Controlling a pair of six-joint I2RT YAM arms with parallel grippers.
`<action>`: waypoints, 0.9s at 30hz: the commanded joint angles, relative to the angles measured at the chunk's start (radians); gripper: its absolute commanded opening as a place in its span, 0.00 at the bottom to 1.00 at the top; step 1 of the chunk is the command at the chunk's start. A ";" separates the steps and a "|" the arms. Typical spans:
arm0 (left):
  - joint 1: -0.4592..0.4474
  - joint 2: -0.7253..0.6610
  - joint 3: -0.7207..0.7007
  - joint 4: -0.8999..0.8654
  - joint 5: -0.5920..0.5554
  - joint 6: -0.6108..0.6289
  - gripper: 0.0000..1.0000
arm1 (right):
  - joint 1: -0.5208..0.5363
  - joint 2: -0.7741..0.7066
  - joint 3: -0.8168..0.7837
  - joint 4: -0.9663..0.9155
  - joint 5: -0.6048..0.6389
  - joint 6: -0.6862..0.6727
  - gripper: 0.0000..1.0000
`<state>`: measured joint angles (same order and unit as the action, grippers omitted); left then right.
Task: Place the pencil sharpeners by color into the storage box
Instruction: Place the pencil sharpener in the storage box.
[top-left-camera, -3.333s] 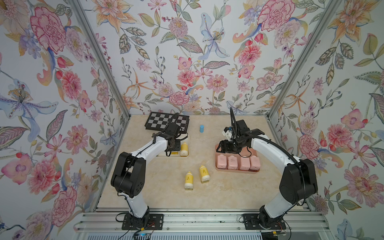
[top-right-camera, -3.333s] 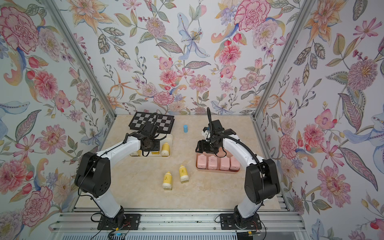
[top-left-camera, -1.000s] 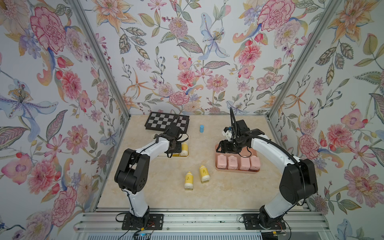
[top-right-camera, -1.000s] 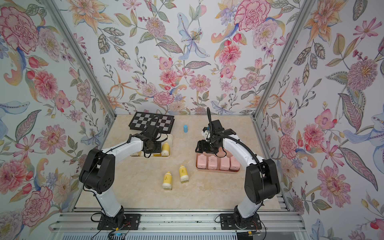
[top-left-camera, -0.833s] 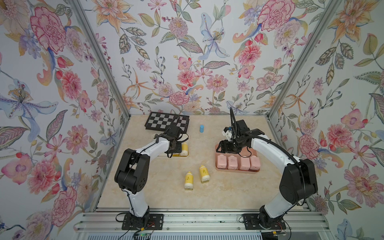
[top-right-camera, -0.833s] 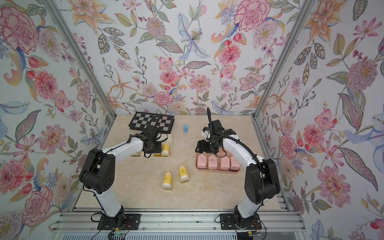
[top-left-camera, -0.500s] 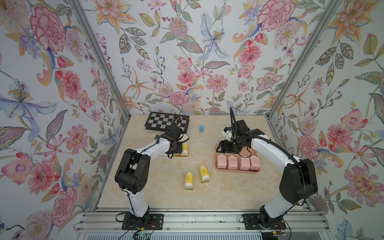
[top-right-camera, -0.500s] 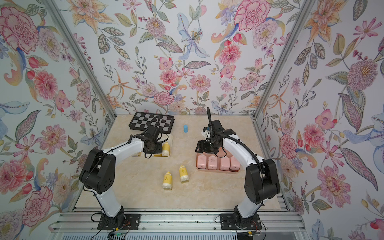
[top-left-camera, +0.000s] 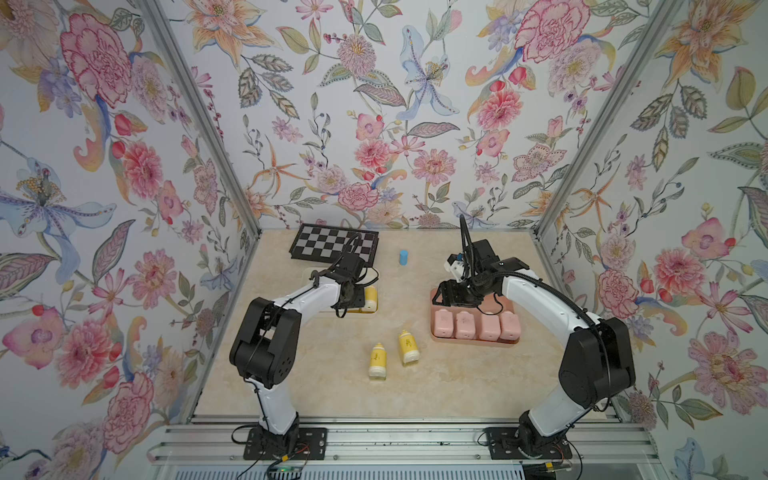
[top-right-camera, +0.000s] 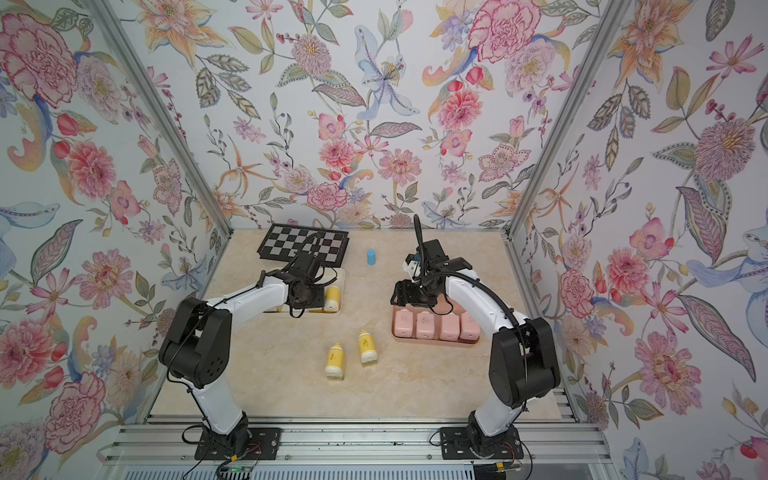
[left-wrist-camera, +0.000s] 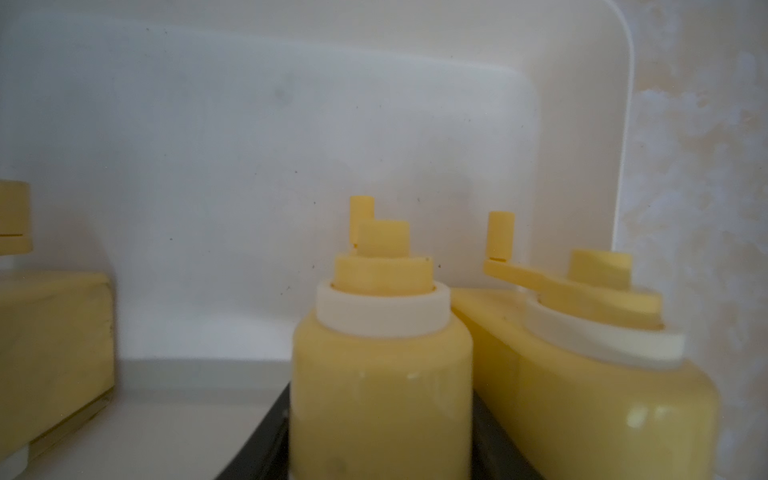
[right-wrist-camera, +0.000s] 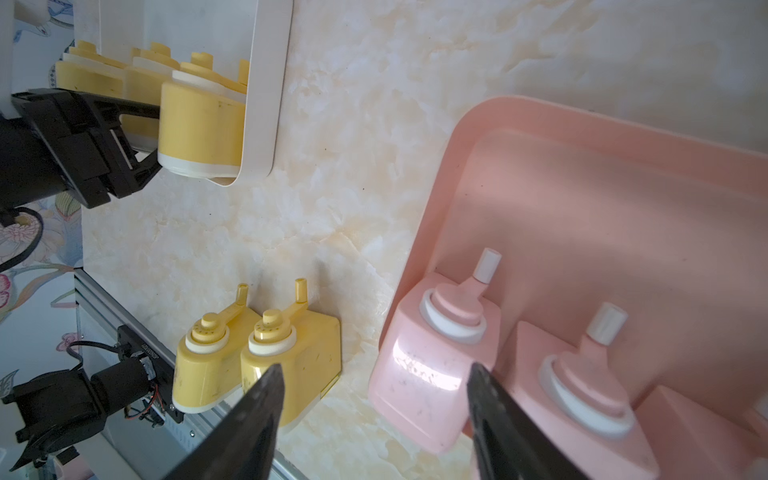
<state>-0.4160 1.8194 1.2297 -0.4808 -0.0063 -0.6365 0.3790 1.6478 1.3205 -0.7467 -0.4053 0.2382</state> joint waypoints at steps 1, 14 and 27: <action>-0.010 -0.013 -0.007 -0.004 -0.013 -0.014 0.52 | -0.003 -0.014 0.006 -0.016 -0.011 -0.020 0.71; -0.011 -0.037 0.002 -0.027 -0.033 -0.012 0.61 | -0.002 -0.022 0.005 -0.016 -0.013 -0.020 0.71; -0.009 -0.093 0.047 -0.096 -0.088 -0.002 0.62 | -0.001 -0.019 0.006 -0.010 -0.020 -0.018 0.71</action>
<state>-0.4191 1.7702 1.2457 -0.5358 -0.0444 -0.6365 0.3794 1.6474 1.3205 -0.7464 -0.4122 0.2382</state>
